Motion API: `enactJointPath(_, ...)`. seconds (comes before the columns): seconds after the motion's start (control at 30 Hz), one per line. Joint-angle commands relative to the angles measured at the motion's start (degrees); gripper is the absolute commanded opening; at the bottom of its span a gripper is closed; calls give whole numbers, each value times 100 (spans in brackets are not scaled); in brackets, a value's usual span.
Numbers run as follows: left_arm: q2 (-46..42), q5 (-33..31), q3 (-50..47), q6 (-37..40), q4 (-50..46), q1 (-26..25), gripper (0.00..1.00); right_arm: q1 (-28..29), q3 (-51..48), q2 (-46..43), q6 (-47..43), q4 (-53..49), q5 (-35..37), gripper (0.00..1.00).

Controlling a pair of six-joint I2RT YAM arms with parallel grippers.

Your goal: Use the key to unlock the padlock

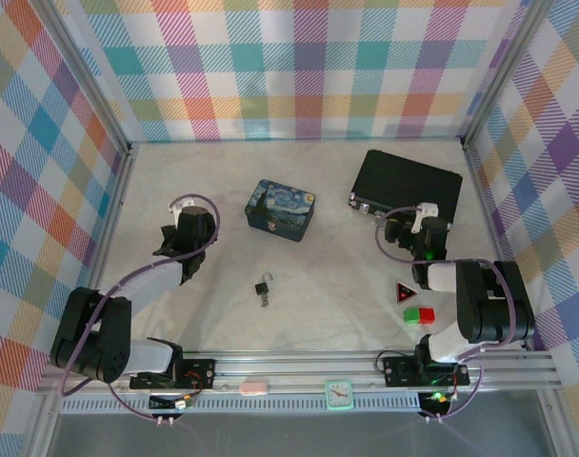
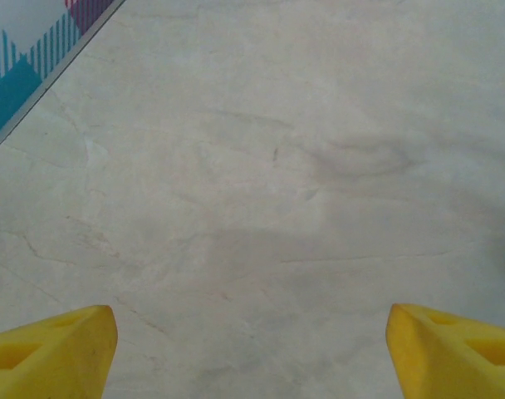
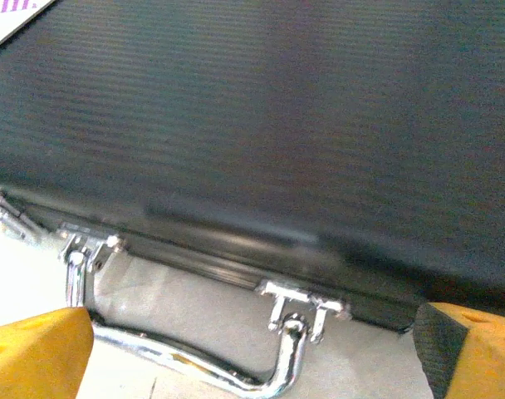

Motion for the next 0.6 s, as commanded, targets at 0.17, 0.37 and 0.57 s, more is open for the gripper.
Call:
enactJointPath(0.17, 592, 410, -684, 939, 2524, 430, 83, 10, -42, 48, -98, 765, -281, 99)
enactJointPath(0.37, 1300, 1604, -1228, 791, 4179, 1035, 84, 19, -26, 54, -145, 726, -355, 99)
enactJointPath(0.57, 1316, 1728, -1229, 824, 4164, 1035, 85, 19, 99, 69, -342, 526, -819, 99)
